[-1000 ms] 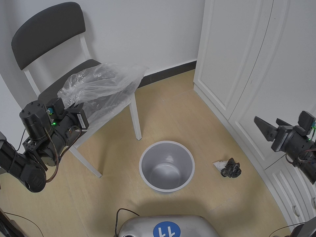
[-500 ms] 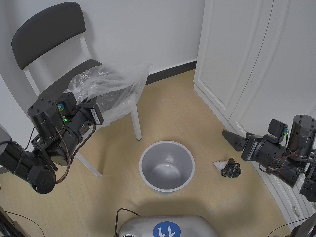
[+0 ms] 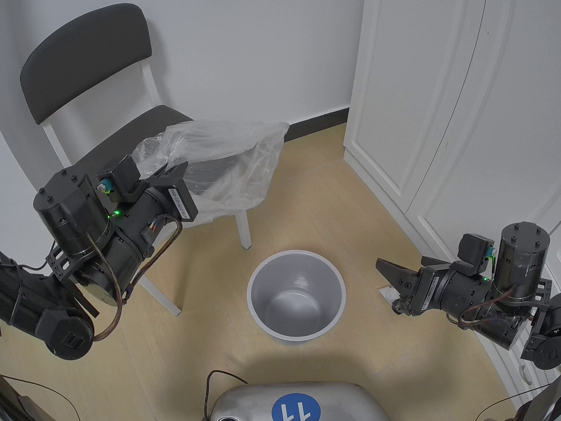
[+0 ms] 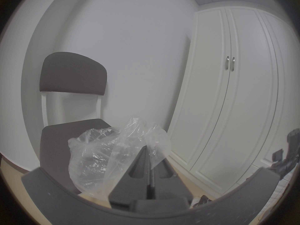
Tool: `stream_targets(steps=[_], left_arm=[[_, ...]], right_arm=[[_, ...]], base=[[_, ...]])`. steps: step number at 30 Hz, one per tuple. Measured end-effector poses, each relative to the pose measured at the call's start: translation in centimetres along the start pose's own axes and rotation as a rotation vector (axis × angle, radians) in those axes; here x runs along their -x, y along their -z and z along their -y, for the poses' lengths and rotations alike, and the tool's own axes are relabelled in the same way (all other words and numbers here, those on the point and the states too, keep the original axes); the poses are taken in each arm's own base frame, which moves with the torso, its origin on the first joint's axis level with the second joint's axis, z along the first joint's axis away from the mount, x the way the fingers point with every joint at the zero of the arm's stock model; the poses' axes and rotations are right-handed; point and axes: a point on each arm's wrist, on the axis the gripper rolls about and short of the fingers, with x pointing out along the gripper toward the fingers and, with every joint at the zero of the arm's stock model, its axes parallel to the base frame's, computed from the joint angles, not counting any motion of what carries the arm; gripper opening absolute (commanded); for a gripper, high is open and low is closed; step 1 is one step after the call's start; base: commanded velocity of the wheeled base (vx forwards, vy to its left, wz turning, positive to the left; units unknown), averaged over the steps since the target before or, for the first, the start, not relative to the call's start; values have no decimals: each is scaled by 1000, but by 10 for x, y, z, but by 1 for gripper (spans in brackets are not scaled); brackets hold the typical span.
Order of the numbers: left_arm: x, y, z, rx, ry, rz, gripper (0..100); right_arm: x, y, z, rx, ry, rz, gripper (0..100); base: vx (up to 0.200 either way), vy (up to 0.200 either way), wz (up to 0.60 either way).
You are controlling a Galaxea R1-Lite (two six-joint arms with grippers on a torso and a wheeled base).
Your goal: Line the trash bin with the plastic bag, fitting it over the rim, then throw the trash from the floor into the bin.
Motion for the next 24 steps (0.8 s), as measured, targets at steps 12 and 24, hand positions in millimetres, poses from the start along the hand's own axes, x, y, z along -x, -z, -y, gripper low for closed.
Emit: stream_targets(steps=[12, 24], left_arm=[[16, -14, 21, 33, 49, 36, 0], [33, -27, 35, 64, 118, 64, 0]], right_arm=[[-10, 6, 0, -29, 0, 2, 100], [-20, 14, 5, -36, 14, -33, 100]], base=[[0, 0, 0], [0, 0, 0]])
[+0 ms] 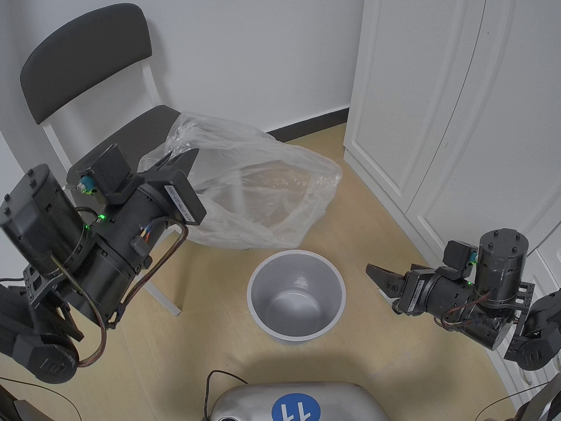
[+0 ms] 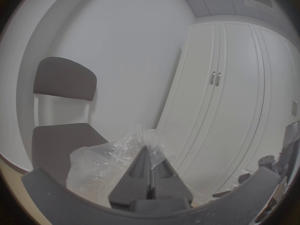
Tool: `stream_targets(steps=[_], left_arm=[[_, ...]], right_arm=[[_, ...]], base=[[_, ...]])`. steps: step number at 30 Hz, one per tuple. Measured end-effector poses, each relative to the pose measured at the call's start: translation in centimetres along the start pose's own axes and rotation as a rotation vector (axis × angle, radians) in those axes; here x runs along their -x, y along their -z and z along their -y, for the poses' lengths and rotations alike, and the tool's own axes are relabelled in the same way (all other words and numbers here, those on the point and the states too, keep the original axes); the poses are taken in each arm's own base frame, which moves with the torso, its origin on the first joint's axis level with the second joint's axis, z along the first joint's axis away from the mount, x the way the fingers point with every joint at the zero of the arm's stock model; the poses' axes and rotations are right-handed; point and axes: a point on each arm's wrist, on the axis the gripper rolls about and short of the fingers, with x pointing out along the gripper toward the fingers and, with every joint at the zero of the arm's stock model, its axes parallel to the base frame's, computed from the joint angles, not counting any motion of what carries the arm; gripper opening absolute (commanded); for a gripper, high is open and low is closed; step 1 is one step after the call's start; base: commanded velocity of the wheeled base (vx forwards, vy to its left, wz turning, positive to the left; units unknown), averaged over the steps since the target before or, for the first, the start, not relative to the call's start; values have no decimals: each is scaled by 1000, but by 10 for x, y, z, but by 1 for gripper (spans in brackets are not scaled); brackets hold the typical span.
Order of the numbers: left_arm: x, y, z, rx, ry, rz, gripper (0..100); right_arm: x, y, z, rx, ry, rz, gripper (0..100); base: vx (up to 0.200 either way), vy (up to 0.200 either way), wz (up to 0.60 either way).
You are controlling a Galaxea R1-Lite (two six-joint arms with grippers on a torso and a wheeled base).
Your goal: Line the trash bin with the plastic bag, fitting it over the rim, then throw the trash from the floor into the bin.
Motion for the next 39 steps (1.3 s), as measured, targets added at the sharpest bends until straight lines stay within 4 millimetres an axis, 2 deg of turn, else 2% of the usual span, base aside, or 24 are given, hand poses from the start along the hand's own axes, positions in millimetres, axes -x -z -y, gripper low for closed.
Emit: stream_targets(steps=[18, 29, 39], left_arm=[[29, -21, 24, 60, 127, 38, 0], [42, -31, 34, 94, 167, 60, 0], [46, -35, 34, 102, 178, 69, 0]], right_arm=[[-14, 9, 7, -29, 25, -28, 100], [-17, 10, 13, -34, 39, -37, 100], [-16, 7, 16, -41, 34, -35, 100]], base=[[0, 0, 0], [0, 0, 0], [0, 0, 0]])
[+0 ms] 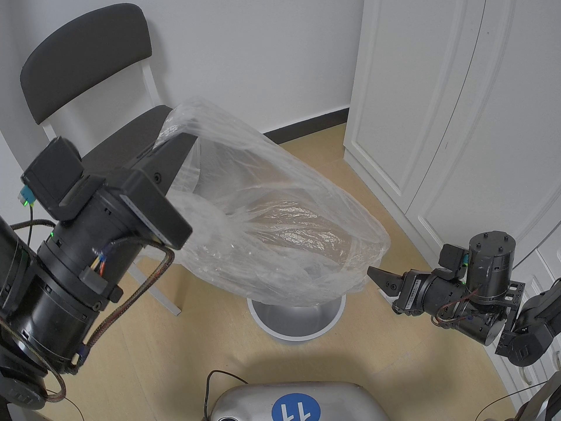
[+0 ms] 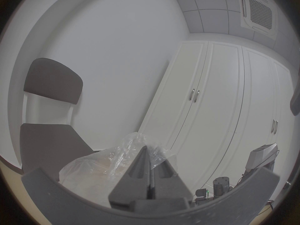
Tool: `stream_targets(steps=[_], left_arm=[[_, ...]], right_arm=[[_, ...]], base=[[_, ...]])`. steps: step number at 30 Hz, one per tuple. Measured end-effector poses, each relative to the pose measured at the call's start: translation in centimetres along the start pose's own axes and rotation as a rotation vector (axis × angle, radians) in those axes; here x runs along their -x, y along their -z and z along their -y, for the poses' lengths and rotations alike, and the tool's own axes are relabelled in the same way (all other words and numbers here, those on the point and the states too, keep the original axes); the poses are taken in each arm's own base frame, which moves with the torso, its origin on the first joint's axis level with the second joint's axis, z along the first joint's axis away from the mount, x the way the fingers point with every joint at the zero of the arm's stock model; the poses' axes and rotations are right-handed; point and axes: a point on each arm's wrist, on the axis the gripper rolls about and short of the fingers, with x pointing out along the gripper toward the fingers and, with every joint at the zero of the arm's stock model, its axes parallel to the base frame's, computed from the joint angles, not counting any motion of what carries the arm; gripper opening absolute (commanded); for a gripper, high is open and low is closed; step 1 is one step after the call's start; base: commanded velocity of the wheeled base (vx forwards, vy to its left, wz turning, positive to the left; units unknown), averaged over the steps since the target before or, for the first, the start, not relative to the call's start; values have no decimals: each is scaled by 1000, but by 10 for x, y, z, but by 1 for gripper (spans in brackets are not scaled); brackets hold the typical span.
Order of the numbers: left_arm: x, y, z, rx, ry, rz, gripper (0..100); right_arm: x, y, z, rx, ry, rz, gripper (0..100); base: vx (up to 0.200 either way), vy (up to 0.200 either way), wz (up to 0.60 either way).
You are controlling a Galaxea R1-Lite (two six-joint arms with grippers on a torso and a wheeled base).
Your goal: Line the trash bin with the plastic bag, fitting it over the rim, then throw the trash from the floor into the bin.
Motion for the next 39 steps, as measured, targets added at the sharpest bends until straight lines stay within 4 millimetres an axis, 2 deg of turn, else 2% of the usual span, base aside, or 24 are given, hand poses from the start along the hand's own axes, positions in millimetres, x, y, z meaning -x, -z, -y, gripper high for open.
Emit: stream_targets(steps=[6, 13, 19, 28, 36, 39], left_arm=[[3, -4, 3, 11, 17, 10, 0], [7, -9, 7, 26, 39, 21, 0], [11, -13, 11, 43, 64, 32, 0], [18, -19, 17, 67, 99, 43, 0], [22, -21, 21, 81, 125, 40, 0], [24, -21, 23, 88, 138, 38, 0]], right_arm=[[2, -1, 0, -19, -50, -2, 100], [7, -6, 1, -51, -146, 86, 100], [10, -3, 5, -57, -197, 120, 100], [3, 6, 9, -60, -198, 119, 100], [-1, 6, 9, -79, -234, 189, 100], [-3, 14, 12, -76, -216, 155, 100]], base=[[0, 0, 0], [0, 0, 0], [0, 0, 0], [0, 0, 0], [0, 0, 0], [0, 0, 0]])
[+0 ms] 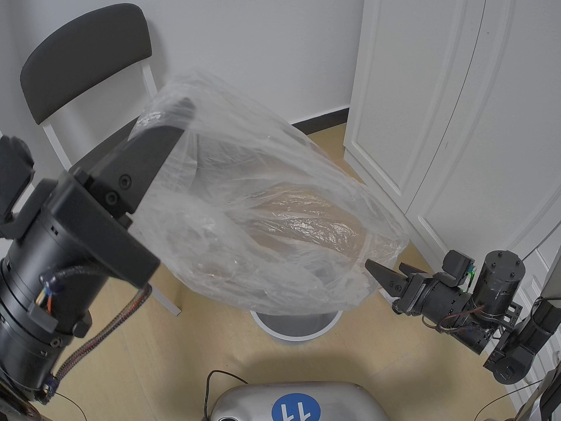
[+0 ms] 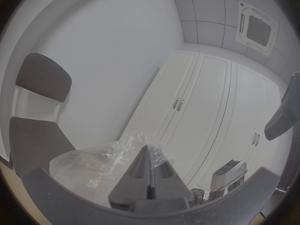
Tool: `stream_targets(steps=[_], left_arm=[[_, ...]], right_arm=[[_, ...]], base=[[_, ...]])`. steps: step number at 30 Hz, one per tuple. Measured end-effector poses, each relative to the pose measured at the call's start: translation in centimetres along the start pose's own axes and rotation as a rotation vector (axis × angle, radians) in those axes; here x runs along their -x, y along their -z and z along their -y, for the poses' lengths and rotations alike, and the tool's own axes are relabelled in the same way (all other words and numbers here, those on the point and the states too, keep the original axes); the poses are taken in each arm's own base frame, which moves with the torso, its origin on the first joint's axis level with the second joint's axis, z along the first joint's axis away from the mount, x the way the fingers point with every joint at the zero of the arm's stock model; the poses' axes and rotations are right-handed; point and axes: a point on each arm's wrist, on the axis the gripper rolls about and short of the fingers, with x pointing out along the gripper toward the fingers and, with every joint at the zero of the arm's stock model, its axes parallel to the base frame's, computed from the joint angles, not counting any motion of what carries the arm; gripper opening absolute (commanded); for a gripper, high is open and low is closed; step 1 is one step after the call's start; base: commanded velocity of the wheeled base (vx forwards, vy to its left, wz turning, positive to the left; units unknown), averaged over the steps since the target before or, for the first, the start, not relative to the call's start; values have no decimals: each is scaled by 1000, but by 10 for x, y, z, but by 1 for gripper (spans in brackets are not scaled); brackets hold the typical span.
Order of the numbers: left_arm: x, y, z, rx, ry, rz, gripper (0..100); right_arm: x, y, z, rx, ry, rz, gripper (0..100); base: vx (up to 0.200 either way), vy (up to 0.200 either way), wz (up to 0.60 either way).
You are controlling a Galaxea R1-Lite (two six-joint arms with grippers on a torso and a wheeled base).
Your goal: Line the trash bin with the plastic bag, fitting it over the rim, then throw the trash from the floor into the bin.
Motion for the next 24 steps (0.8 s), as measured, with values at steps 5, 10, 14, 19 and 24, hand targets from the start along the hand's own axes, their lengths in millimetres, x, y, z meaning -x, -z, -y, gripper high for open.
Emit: stream_targets(steps=[5, 10, 14, 19, 24], left_arm=[[2, 0, 1, 4, 8, -2, 0], [2, -1, 2, 7, 11, -1, 0], [3, -1, 2, 8, 13, -1, 0], [3, -1, 3, 9, 16, -2, 0], [4, -1, 4, 13, 23, -2, 0]], right_arm=[[-1, 7, 4, 2, 17, -31, 100], [-1, 9, 5, 2, 22, -39, 100], [-1, 10, 5, 1, 23, -41, 100], [-1, 9, 5, 2, 21, -41, 100], [-1, 9, 5, 1, 20, -39, 100]], base=[[0, 0, 0], [0, 0, 0], [0, 0, 0], [0, 0, 0], [0, 0, 0]])
